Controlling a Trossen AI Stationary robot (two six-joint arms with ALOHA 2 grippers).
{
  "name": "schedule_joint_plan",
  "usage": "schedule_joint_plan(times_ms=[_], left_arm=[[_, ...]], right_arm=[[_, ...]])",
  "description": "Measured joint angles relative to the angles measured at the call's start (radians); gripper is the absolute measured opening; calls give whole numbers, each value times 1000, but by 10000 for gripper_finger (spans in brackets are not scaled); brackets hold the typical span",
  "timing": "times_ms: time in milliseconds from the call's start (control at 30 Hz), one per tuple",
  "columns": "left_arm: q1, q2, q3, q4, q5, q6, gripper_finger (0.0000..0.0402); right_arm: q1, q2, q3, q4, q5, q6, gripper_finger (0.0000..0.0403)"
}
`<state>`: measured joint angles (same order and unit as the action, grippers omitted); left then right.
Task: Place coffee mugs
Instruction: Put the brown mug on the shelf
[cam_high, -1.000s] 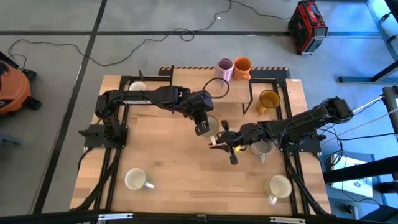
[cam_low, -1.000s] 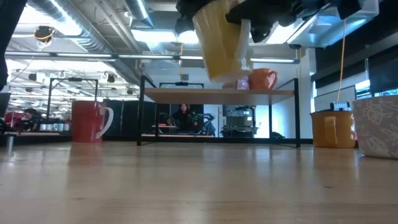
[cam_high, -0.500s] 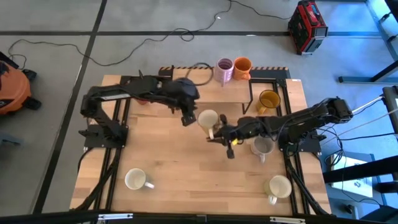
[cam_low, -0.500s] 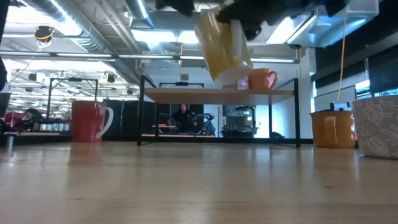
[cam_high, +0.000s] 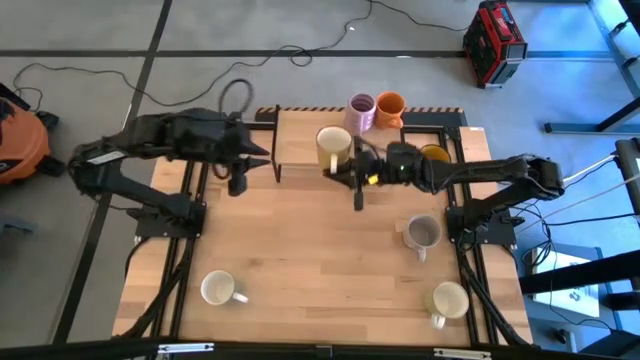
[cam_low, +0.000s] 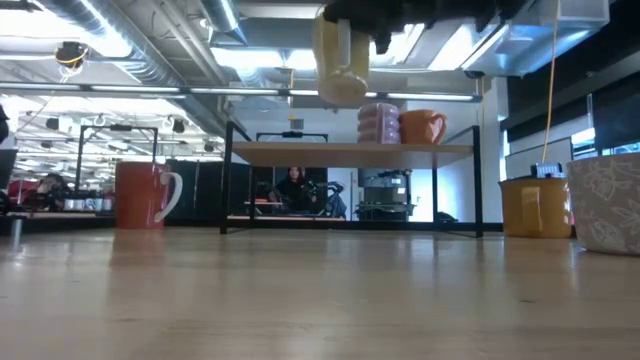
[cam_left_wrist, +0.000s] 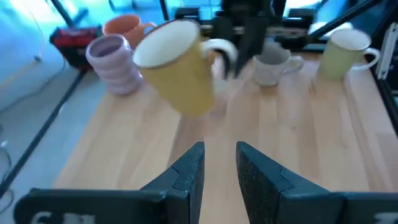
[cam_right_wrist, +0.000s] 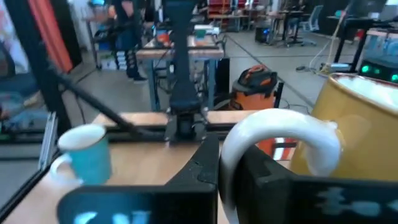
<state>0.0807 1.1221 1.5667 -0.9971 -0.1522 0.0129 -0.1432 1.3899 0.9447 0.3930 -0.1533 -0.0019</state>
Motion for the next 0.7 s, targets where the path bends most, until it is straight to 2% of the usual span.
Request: schedule_joint_plan(times_ms=[133, 300, 700], left_arm=[[0, -95, -101, 90, 1, 29, 87], [0, -150, -174, 176, 1, 51, 87], [0, -140, -208, 245, -3, 49, 87]], right_arm=[[-53, 40, -1, 79, -39, 2, 6], [-103, 85, 0, 142, -63, 0, 6], [-112, 209, -1, 183, -89, -44, 6]])
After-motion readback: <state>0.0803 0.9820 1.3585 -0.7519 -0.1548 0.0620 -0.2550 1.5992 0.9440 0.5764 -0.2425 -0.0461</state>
